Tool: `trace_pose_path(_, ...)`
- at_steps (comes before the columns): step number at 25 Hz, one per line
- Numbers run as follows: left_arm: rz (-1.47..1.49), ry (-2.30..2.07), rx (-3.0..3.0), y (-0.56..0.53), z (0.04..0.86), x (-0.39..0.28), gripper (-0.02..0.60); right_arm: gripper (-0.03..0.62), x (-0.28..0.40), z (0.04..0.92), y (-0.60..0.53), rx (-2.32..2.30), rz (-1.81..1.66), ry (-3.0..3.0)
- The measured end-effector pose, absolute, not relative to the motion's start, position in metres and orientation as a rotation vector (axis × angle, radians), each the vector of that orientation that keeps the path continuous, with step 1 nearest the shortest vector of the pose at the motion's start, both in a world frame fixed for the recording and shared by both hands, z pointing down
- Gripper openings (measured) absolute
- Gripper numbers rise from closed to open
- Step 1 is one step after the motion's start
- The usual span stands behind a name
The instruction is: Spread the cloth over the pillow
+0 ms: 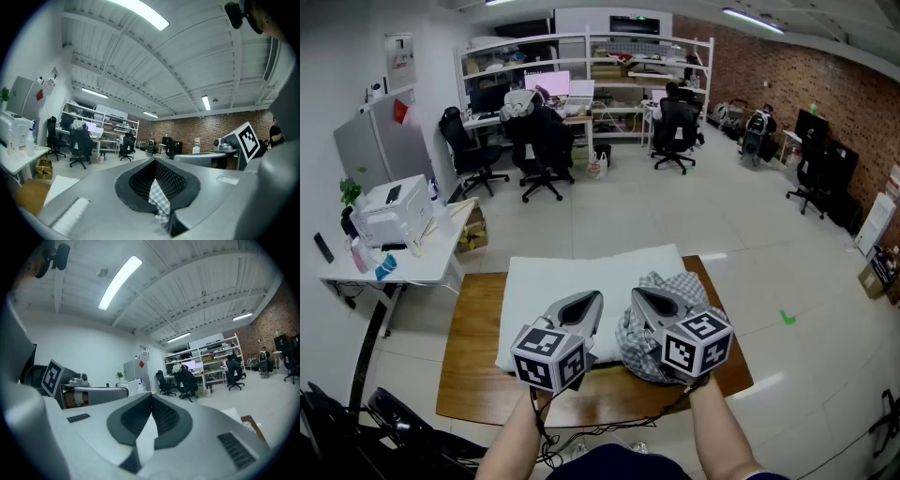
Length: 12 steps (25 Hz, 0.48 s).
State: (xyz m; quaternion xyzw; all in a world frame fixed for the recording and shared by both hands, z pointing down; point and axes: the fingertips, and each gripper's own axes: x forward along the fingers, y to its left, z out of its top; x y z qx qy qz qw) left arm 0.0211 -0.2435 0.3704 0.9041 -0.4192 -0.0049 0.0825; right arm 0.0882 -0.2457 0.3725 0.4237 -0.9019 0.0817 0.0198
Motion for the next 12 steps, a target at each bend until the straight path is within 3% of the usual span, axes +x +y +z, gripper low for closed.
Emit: trace_pose_path(12,0.096,-1.049,2.686,-0.232,0.442,0.086,0.011,0.008,0.182,0.437,-0.219,1.598,0.386,-2.564)
